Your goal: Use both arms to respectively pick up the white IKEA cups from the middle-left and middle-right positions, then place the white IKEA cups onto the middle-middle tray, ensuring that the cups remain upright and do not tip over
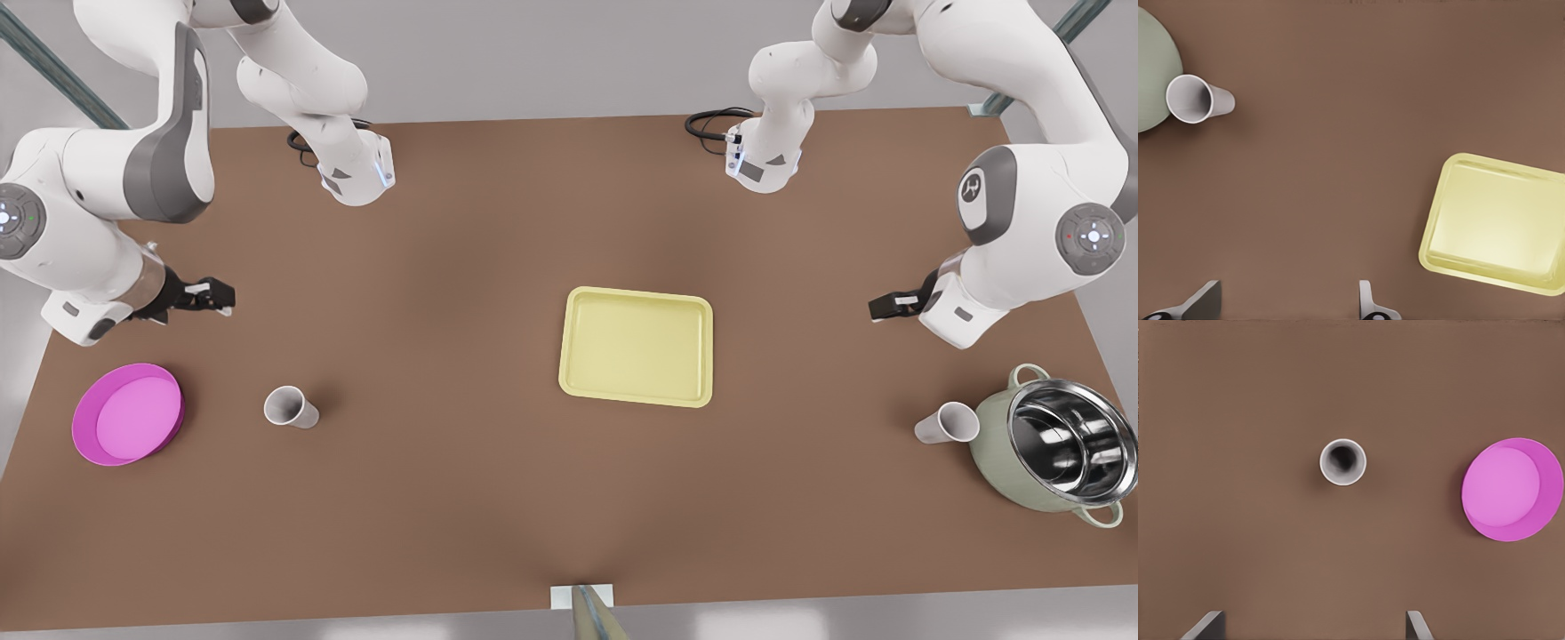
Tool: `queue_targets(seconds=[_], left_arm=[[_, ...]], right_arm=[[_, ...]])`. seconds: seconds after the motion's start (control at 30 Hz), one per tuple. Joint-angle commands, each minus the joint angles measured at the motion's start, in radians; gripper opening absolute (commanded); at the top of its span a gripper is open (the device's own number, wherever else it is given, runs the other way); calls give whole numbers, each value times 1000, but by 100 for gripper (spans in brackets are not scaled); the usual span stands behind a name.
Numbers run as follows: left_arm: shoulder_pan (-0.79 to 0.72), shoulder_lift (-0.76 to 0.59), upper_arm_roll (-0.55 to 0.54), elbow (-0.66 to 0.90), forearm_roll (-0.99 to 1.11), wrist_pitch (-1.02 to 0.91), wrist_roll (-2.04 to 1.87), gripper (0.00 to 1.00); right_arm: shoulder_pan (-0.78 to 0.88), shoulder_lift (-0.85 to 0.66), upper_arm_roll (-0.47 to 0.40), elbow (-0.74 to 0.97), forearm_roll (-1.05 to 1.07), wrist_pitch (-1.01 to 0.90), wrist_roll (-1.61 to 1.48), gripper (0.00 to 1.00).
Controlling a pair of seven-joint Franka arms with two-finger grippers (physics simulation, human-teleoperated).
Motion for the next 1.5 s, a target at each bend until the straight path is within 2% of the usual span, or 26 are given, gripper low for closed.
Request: queue_targets(seconds=[0.0,0.07,0.13,0.23,0.3,0.43,0.63,0.83,1.1,1.2,1.23,1.27,1.4,1.47], left_arm=[[0,-1,0,0,-9,11,-12,100],[0,19,0,3,-6,11,-12,100],[9,120,2,62,1,18,-12,100],[72,337,15,253,49,76,67,100],[78,410,51,257,99,227,129,100],[132,500,52,253,104,372,210,100],[174,575,66,252,106,477,210,100],[198,598,85,227,101,472,216,100],[197,654,89,194,104,498,213,100],[195,663,89,194,106,506,213,69],[195,668,89,197,106,506,215,53],[194,668,89,197,106,505,216,45],[197,661,89,200,106,504,215,28],[194,649,88,198,119,503,209,27]], right_arm=[[-18,0,0,-2,33,33,-61,100],[-20,13,0,-2,30,35,-61,100],[-14,109,3,30,-8,67,-61,100],[-12,224,8,32,-63,192,-62,100],[-17,309,5,32,-62,291,-62,100],[-54,344,5,-6,-50,378,-61,100],[-54,372,10,-32,-51,525,-61,100],[-111,366,10,-210,-28,716,-61,100],[-126,412,10,-250,16,742,-61,100],[-129,415,10,-273,21,757,-61,100],[-132,413,10,-287,19,765,-62,100],[-132,416,10,-287,19,765,-62,100],[-135,424,10,-295,21,774,-76,100],[-137,435,10,-295,21,780,-76,100]])
